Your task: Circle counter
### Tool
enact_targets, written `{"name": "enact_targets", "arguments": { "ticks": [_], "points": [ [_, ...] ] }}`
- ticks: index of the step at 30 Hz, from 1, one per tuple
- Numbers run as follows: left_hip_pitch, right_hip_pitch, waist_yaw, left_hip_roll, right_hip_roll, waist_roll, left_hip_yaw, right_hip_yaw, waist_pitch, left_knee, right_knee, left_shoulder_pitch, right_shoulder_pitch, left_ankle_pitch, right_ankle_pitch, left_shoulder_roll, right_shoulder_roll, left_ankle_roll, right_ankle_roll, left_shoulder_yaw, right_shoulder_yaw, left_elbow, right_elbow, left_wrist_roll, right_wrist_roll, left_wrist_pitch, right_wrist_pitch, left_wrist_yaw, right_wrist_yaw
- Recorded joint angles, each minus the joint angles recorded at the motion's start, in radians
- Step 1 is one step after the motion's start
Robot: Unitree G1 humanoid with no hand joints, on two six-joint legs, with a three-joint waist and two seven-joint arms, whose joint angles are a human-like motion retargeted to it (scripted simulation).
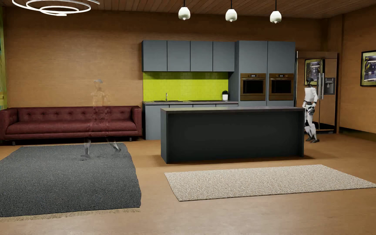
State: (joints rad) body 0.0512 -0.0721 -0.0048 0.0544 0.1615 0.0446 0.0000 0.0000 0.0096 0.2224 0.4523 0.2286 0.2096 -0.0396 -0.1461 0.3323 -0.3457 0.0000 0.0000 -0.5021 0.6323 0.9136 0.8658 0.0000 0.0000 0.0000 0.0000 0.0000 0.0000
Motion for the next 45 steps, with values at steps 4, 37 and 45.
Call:
{"name": "enact_targets", "arguments": {
  "ticks": [4,37,45],
  "points": [
    [-0.098,0.013,0.04,-0.008,0.02,-0.002,0.0,0.0,0.016,0.373,0.033,0.024,0.013,-0.258,0.009,0.009,-0.015,0.0,0.0,0.016,0.004,-0.012,-0.056,0.0,0.0,0.0,0.0,0.0,0.0],
    [0.211,-0.521,-0.177,0.071,-0.048,0.108,0.0,0.0,0.081,0.57,0.245,-0.016,0.098,-0.053,0.432,0.021,-0.031,0.0,0.0,0.099,0.044,-0.114,0.051,0.0,0.0,0.0,0.0,0.0,0.0],
    [-0.43,0.194,0.213,0.072,-0.015,0.01,0.0,0.0,0.094,0.723,-0.001,0.103,-0.023,-0.208,-0.09,0.036,-0.071,0.0,0.0,0.063,-0.032,-0.041,-0.112,0.0,0.0,0.0,0.0,0.0,0.0]
  ]
}}
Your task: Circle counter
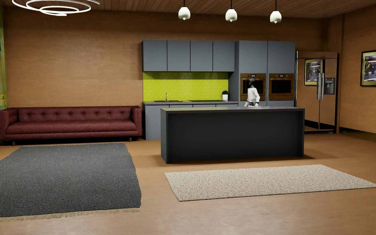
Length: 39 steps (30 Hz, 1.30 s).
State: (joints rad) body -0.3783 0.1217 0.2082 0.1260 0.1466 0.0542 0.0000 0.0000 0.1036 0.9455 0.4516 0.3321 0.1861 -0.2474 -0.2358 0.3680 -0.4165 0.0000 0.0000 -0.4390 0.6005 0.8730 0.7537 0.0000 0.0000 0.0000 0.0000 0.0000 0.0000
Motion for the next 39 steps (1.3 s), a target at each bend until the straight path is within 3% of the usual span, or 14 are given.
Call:
{"name": "enact_targets", "arguments": {
  "ticks": [4,5,9,12,16,19,21,23,24,27,32,35,36,39],
  "points": [
    [-0.121,0.216,0.084,0.052,-0.045,0.001,0.0,0.0,-0.04,-0.62,-0.029,0.026,-0.085,0.254,-0.146,-0.005,-0.025,0.0,0.0,0.003,-0.068,0.031,-0.077,0.0,0.0,0.0,0.0,0.0,0.0],
    [-0.144,0.258,0.109,0.054,-0.082,-0.006,0.0,0.0,-0.038,-0.391,-0.001,0.031,-0.082,0.095,-0.099,-0.008,-0.019,0.0,0.0,0.003,-0.098,0.045,-0.084,0.0,0.0,0.0,0.0,0.0,0.0],
    [-0.102,0.115,0.084,-0.079,-0.184,-0.057,0.0,0.0,-0.047,-0.067,0.57,0.03,0.002,0.032,0.454,-0.026,0.046,0.0,0.0,0.001,-0.12,0.139,0.051,0.0,0.0,0.0,0.0,0.0,0.0],
    [0.183,-0.209,-0.064,-0.145,-0.115,-0.022,0.0,0.0,-0.011,-0.194,0.93,0.009,0.037,-0.033,0.318,-0.028,0.07,0.0,0.0,0.017,-0.061,0.046,0.115,0.0,0.0,0.0,0.0,0.0,0.0],
    [0.546,-0.491,-0.265,-0.112,-0.059,0.036,0.0,0.0,-0.008,-0.408,0.299,-0.034,0.128,-0.076,0.444,-0.004,0.07,0.0,0.0,0.059,-0.003,-0.135,0.157,0.0,0.0,0.0,0.0,0.0,0.0],
    [0.676,-0.608,-0.347,-0.096,-0.121,0.024,0.0,0.0,-0.03,-0.406,0.014,-0.106,0.158,-0.139,-0.057,0.018,0.063,0.0,0.0,0.107,0.023,-0.186,0.154,0.0,0.0,0.0,0.0,0.0,0.0],
    [0.746,-0.658,-0.389,-0.04,-0.119,0.048,0.0,0.0,-0.028,-0.336,0.061,-0.112,0.177,-0.022,0.156,0.008,0.054,0.0,0.0,0.143,0.035,-0.158,0.159,0.0,0.0,0.0,0.0,0.0,0.0],
    [0.668,-0.683,-0.362,0.032,-0.035,0.106,0.0,0.0,-0.051,-0.074,0.216,-0.078,0.178,0.277,0.463,-0.008,0.054,0.0,0.0,0.133,0.031,-0.091,0.192,0.0,0.0,0.0,0.0,0.0,0.0],
    [0.564,-0.65,-0.332,0.045,0.006,0.127,0.0,0.0,-0.054,0.129,0.266,-0.061,0.163,0.353,0.467,-0.008,0.049,0.0,0.0,0.098,0.01,-0.051,0.212,0.0,0.0,0.0,0.0,0.0,0.0],
    [0.233,-0.362,-0.176,0.007,0.068,0.132,0.0,0.0,-0.024,0.486,0.168,-0.003,0.088,0.05,0.292,0.001,0.039,0.0,0.0,0.03,-0.051,-0.032,0.193,0.0,0.0,0.0,0.0,0.0,0.0],
    [-0.071,0.129,0.084,-0.022,-0.006,0.083,0.0,0.0,-0.036,-0.182,-0.032,0.112,0.0,0.052,-0.144,0.037,-0.019,0.0,0.0,0.013,-0.151,0.075,-0.074,0.0,0.0,0.0,0.0,0.0,0.0],
    [-0.137,0.235,0.113,-0.008,-0.02,0.101,0.0,0.0,-0.075,-0.632,-0.028,0.148,-0.064,0.43,-0.139,0.04,-0.024,0.0,0.0,0.007,-0.215,0.153,-0.139,0.0,0.0,0.0,0.0,0.0,0.0],
    [-0.161,0.263,0.105,-0.026,-0.041,0.1,0.0,0.0,-0.066,-0.359,0.022,0.15,-0.055,0.111,-0.042,0.04,-0.017,0.0,0.0,-0.003,-0.236,0.182,-0.138,0.0,0.0,0.0,0.0,0.0,0.0],
    [-0.139,0.097,0.054,-0.13,-0.136,0.084,0.0,0.0,-0.037,-0.054,0.613,0.108,-0.002,-0.039,0.28,0.032,0.025,0.0,0.0,-0.019,-0.227,0.214,0.035,0.0,0.0,0.0,0.0,0.0,0.0]
  ]
}}
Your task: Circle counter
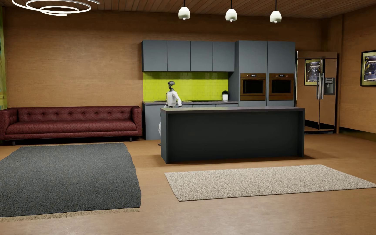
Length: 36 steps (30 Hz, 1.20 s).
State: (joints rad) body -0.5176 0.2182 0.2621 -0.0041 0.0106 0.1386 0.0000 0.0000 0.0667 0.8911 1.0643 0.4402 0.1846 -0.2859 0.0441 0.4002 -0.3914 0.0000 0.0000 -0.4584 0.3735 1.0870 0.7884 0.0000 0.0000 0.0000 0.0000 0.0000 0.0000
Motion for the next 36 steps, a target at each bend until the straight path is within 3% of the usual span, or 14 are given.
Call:
{"name": "enact_targets", "arguments": {
  "ticks": [3,7,8,11,12,15,18,20,25,28,30,31,33,36],
  "points": [
    [0.28,-0.366,-0.145,-0.099,0.031,0.054,0.0,0.0,0.016,-0.151,0.464,-0.06,0.059,0.038,-0.045,-0.02,-0.01,0.0,0.0,0.0,0.14,-0.179,0.149,0.0,0.0,0.0,0.0,0.0,0.0],
    [0.655,-0.671,-0.369,-0.047,0.06,0.086,0.0,0.0,0.007,-0.386,-0.161,-0.144,0.202,0.175,0.219,-0.032,0.012,0.0,0.0,0.039,0.189,-0.409,0.178,0.0,0.0,0.0,0.0,0.0,0.0],
    [0.725,-0.713,-0.388,-0.021,0.045,0.072,0.0,0.0,-0.003,-0.407,-0.354,-0.164,0.23,0.202,0.175,-0.02,0.022,0.0,0.0,0.044,0.191,-0.466,0.172,0.0,0.0,0.0,0.0,0.0,0.0],
    [0.84,-0.814,-0.45,0.082,-0.016,0.039,0.0,0.0,-0.026,-0.392,-0.604,-0.184,0.241,0.362,-0.297,0.012,0.041,0.0,0.0,0.087,0.181,-0.609,0.173,0.0,0.0,0.0,0.0,0.0,0.0],
    [0.87,-0.839,-0.469,0.118,-0.012,0.044,0.0,0.0,-0.027,-0.368,-0.576,-0.18,0.235,0.46,-0.254,0.006,0.034,0.0,0.0,0.097,0.173,-0.603,0.173,0.0,0.0,0.0,0.0,0.0,0.0],
    [0.759,-0.896,-0.406,0.174,0.1,0.085,0.0,0.0,-0.064,-0.049,-0.34,-0.137,0.176,0.773,0.155,-0.035,0.012,0.0,0.0,0.089,0.161,-0.426,0.212,0.0,0.0,0.0,0.0,0.0,0.0],
    [0.432,-0.567,-0.289,0.138,0.192,0.066,0.0,0.0,0.008,0.452,-0.375,-0.137,0.058,0.191,0.046,-0.039,-0.017,0.0,0.0,0.006,0.139,-0.248,0.199,0.0,0.0,0.0,0.0,0.0,0.0],
    [0.265,-0.278,-0.165,0.099,0.166,0.014,0.0,0.0,0.039,0.374,-0.518,-0.093,0.012,-0.006,-0.106,-0.013,-0.055,0.0,0.0,-0.016,0.14,-0.2,0.088,0.0,0.0,0.0,0.0,0.0,0.0],
    [0.006,0.106,0.052,0.157,0.097,-0.026,0.0,0.0,0.007,-0.394,-0.662,-0.021,-0.186,0.053,-0.402,0.027,-0.094,0.0,0.0,0.052,0.025,-0.115,-0.07,0.0,0.0,0.0,0.0,0.0,0.0],
    [-0.06,0.196,0.124,0.161,0.0,-0.067,0.0,0.0,0.002,-0.193,-0.496,0.01,-0.177,0.089,-0.219,0.029,-0.068,0.0,0.0,0.062,-0.03,-0.053,-0.129,0.0,0.0,0.0,0.0,0.0,0.0],
    [-0.022,0.086,0.076,0.08,-0.039,-0.116,0.0,0.0,0.003,-0.018,-0.125,0.001,-0.11,0.127,0.123,0.017,-0.02,0.0,0.0,0.043,-0.023,0.0,-0.095,0.0,0.0,0.0,0.0,0.0,0.0],
    [0.066,-0.004,0.032,0.028,-0.038,-0.124,0.0,0.0,0.03,-0.013,0.099,-0.011,-0.08,0.086,0.177,0.007,-0.009,0.0,0.0,0.051,0.01,-0.015,-0.074,0.0,0.0,0.0,0.0,0.0,0.0],
    [0.264,-0.241,-0.071,0.0,0.02,-0.102,0.0,0.0,0.045,-0.107,0.34,-0.034,-0.034,0.047,0.042,-0.021,0.03,0.0,0.0,0.074,0.075,-0.104,0.028,0.0,0.0,0.0,0.0,0.0,0.0],
    [0.569,-0.503,-0.267,0.029,0.095,-0.046,0.0,0.0,0.042,-0.312,-0.063,-0.069,0.104,0.041,0.173,-0.038,0.046,0.0,0.0,0.121,0.138,-0.341,0.138,0.0,0.0,0.0,0.0,0.0,0.0]
  ]
}}
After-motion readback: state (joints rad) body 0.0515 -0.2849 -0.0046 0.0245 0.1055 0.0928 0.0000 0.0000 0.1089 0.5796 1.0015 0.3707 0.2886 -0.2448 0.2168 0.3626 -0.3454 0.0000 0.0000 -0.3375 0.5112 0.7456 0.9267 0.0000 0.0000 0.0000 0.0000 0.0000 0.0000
